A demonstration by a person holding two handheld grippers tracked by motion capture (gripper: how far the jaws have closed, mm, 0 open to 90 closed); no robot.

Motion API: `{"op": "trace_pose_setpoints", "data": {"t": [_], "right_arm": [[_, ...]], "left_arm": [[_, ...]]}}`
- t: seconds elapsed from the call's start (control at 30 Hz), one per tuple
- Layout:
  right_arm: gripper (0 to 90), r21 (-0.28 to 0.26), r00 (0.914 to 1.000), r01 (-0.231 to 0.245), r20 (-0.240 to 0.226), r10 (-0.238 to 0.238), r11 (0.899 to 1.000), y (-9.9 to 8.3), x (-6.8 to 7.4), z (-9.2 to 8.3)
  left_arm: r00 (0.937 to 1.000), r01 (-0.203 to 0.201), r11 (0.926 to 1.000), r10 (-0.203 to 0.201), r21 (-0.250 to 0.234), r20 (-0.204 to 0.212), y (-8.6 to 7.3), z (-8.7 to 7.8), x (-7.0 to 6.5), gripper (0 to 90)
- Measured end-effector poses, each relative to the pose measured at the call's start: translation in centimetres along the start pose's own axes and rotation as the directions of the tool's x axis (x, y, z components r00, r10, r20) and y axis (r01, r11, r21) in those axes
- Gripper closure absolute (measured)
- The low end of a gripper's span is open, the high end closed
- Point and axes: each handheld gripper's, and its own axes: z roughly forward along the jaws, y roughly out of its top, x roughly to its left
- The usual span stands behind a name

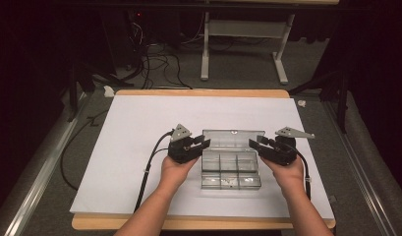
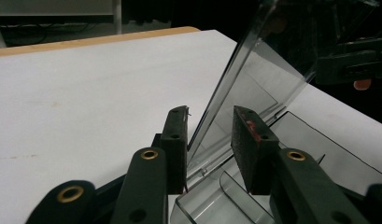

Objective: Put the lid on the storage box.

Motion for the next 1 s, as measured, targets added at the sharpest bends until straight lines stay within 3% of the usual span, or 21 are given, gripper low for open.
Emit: {"op": "trace_pose_setpoints", "data": {"t": [0.57, 0.87, 1.0], "right_arm": [[56.3, -0.029, 0.9991, 0.043, 0.002, -0.043, 0.999, -0.8, 0.4, -1.5], [55.8, -0.02, 0.9951, 0.09, 0.043, -0.089, 0.996, -1.8, 0.9, -2.8], [55.7, -0.013, 0.9933, 0.102, 0.056, -0.101, 0.995, -2.5, 1.2, -3.3]], "left_arm": [[0.9999, 0.012, 0.9995, -0.013, -0.029, -0.009, -0.7, -1.4, -0.7, 58.5], [0.9999, -0.014, 0.9992, 0.014, -0.037, -0.008, -1.4, -2.6, -1.2, 55.2], [0.9999, 0.007, 0.9996, -0.007, -0.028, 0.01, -2.2, -3.1, -1.3, 54.3]]}}
